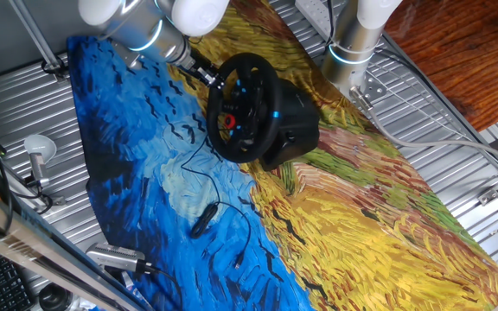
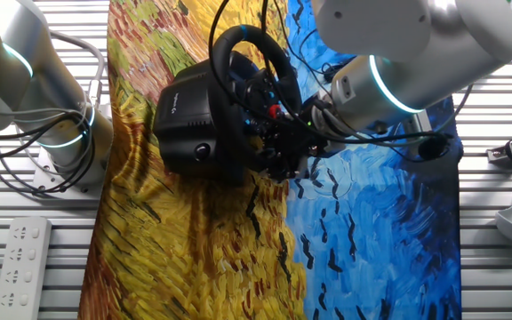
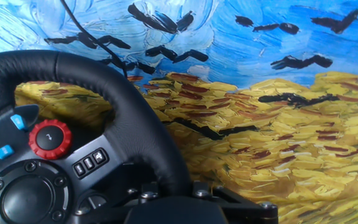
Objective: Rotate the steering wheel 90 degrees clockwise
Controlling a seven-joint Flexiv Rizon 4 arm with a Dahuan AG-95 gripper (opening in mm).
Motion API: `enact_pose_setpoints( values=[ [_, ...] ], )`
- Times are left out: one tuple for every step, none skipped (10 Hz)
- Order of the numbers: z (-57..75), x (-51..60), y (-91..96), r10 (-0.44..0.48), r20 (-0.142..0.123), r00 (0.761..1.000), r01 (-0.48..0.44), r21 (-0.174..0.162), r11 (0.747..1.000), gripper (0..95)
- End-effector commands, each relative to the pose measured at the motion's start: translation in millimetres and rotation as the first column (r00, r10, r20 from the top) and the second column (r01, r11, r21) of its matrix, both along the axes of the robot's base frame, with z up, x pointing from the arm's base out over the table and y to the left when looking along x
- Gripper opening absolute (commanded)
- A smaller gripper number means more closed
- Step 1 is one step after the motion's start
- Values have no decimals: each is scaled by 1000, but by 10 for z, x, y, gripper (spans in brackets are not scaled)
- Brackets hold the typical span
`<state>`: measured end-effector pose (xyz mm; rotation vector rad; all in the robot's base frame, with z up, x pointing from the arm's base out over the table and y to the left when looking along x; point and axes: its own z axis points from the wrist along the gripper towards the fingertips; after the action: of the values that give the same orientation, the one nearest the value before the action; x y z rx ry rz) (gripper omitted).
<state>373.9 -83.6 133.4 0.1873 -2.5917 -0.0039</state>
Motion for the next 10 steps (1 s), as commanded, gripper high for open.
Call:
enact_pose_setpoints(
  values=[
    [7,-5,-6,1,-1,1000,-1,-1,1000,0],
    [10,-12,-10,-1,-1,1000,1,-1,1000,0],
    [10,-17,-12,-2,-2,1000,2,-1,1000,0],
    [12,-26,-15,-3,-3,1000,3,0,1000,0],
    [15,-33,-17,-4,-5,1000,4,0,1000,0],
    [16,-41,-19,-5,-7,1000,5,0,1000,0],
    [16,-46,-19,-7,-7,1000,7,0,1000,0],
    [17,-46,-19,-8,-7,1000,8,0,1000,0],
    [17,-46,-19,-8,-4,1000,8,2,1000,0],
    [17,-46,-19,-8,3,1000,8,4,1000,0]
  ],
)
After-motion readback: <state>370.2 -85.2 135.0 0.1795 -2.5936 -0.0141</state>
